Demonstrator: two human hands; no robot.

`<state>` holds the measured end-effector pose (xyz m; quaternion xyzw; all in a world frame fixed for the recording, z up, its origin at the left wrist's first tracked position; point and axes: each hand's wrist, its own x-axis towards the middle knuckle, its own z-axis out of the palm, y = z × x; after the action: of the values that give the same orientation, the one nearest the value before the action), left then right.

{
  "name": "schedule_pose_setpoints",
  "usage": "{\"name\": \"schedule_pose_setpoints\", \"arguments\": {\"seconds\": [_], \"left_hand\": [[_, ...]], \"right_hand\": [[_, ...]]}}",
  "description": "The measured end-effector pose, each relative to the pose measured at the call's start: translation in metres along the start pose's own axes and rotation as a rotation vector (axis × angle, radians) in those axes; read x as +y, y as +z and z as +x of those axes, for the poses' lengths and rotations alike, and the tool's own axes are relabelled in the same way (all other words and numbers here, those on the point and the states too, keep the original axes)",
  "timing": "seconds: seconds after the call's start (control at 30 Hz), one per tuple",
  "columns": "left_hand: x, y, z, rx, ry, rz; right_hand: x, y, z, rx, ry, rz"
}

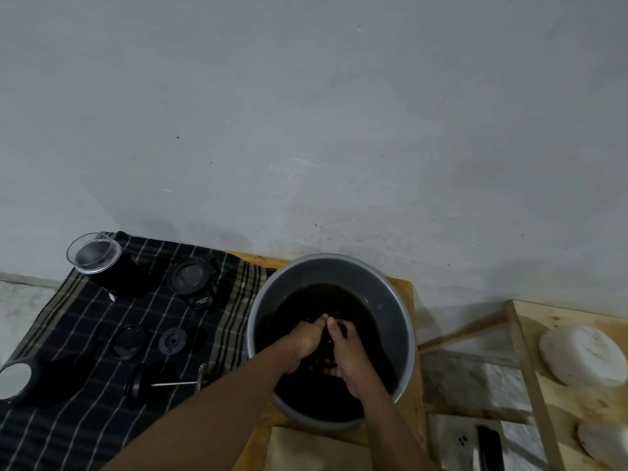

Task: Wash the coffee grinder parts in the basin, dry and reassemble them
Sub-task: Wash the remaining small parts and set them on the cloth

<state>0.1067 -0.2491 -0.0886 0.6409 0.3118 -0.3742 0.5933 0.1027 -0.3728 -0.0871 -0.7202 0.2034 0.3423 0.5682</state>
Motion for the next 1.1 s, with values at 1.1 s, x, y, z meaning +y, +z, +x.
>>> {"name": "schedule_pose_setpoints", "arguments": {"seconds": [1.1], "left_hand": [[-0.002,0.001,-0.022,0.540,0.687,0.556]], "right_hand": [[-0.024,0.012,-0.001,0.199,0.072,0.312]]}}
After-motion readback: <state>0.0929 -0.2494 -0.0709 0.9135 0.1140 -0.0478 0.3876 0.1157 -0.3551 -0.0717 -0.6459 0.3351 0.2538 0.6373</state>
